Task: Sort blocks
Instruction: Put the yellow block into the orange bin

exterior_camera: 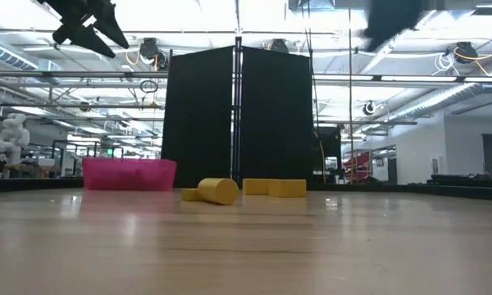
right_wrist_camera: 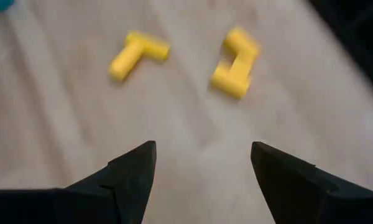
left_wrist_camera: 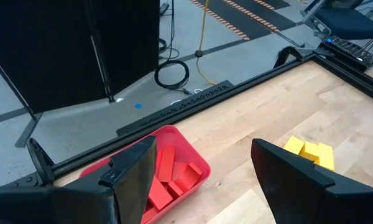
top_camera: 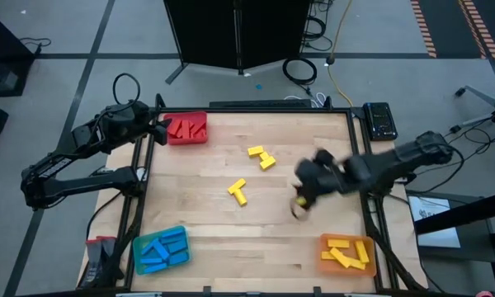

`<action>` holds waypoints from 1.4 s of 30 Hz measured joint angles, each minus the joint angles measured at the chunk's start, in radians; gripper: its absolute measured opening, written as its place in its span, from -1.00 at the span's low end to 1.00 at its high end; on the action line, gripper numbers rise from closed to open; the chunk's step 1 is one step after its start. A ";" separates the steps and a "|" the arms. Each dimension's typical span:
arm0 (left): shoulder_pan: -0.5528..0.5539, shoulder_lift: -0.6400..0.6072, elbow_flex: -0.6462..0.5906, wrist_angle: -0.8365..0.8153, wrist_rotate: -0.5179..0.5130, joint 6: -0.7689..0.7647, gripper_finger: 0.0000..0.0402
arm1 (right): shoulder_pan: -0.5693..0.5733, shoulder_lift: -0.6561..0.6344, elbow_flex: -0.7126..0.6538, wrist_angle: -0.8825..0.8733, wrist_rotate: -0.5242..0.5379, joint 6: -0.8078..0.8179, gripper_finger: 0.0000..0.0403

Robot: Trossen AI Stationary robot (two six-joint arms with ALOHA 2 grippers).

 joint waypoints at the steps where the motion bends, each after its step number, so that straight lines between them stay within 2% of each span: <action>1: 0.000 0.000 0.000 0.000 0.000 0.000 0.33 | -0.057 0.007 0.001 0.048 -0.012 -0.089 0.28; 7: 0.000 0.000 0.000 -0.004 0.000 0.000 0.33 | -0.291 0.085 0.001 0.344 -0.119 -0.612 0.28; 11: 0.000 0.000 0.000 -0.016 0.000 0.000 0.33 | -0.382 0.151 0.001 0.435 -0.173 -0.819 0.28; 18: 0.000 0.000 0.000 -0.062 0.000 -0.001 0.33 | -0.468 0.311 0.001 0.423 -0.319 -0.976 0.30; 28: 0.000 0.000 0.000 -0.064 0.000 -0.002 0.33 | -0.477 0.499 0.001 0.427 -0.318 -1.194 0.33; 42: 0.000 0.000 0.000 -0.063 -0.035 -0.001 0.33 | -0.522 0.592 0.001 0.503 -0.317 -1.246 0.31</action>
